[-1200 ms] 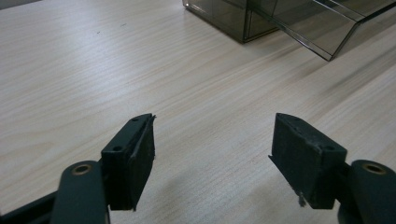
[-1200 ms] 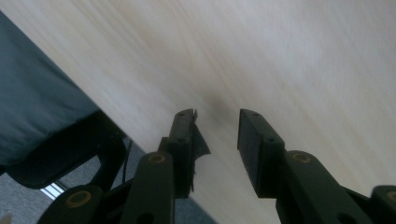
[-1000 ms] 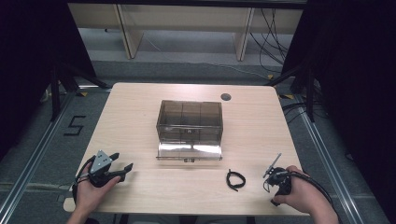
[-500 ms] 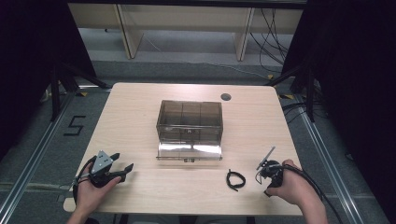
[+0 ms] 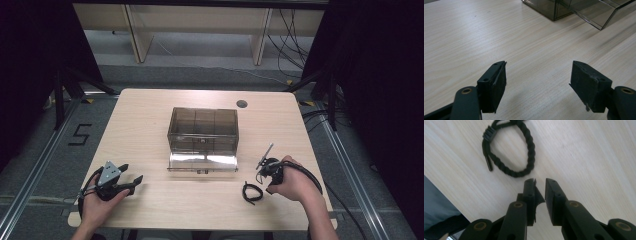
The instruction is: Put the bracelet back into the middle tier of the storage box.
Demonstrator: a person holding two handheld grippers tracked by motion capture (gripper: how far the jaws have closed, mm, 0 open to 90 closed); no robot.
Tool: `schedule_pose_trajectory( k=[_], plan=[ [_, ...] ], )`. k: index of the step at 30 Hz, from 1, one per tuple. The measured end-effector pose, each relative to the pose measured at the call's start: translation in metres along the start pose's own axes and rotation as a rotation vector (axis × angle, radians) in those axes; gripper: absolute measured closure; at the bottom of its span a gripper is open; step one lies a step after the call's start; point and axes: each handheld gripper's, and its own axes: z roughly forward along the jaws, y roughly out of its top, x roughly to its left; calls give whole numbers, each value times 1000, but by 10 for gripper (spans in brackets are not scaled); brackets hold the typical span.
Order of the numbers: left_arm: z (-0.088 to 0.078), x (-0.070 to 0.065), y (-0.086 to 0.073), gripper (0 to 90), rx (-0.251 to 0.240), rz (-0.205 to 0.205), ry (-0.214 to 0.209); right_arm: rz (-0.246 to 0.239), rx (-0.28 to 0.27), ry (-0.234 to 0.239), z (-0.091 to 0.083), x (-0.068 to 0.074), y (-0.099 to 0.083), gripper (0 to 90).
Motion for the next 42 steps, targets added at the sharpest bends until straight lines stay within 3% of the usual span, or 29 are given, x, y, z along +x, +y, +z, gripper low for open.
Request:
schedule_pose_trajectory(
  k=[10,11,19,22,23,25,26,30,36,37,42],
  plan=[
    [-1,0,0,288,0,18,-2,-29,-16,32,10,2,19,777],
    [0,0,0,288,-2,5,-3,-7,-2,28,13,4,23,774],
    [-1,0,1,288,6,24,-1,-39,15,32,16,3,29,785],
    [-1,0,0,288,5,24,-2,-26,23,38,16,6,31,789],
    [-1,0,0,289,5,25,-3,-63,32,26,17,4,31,779],
    [-1,0,0,288,5,25,-3,-76,34,26,16,3,32,774],
    [-1,0,0,288,5,24,-3,-39,31,21,17,7,32,769],
    [-1,0,0,289,5,25,-4,-28,32,34,19,6,32,759],
    [0,0,1,289,6,26,-5,-50,32,43,18,4,33,746],
    [0,0,1,289,6,26,-5,-22,47,34,20,6,34,734],
    [-1,0,0,289,5,25,-6,-46,51,34,25,4,34,745]
  ],
)
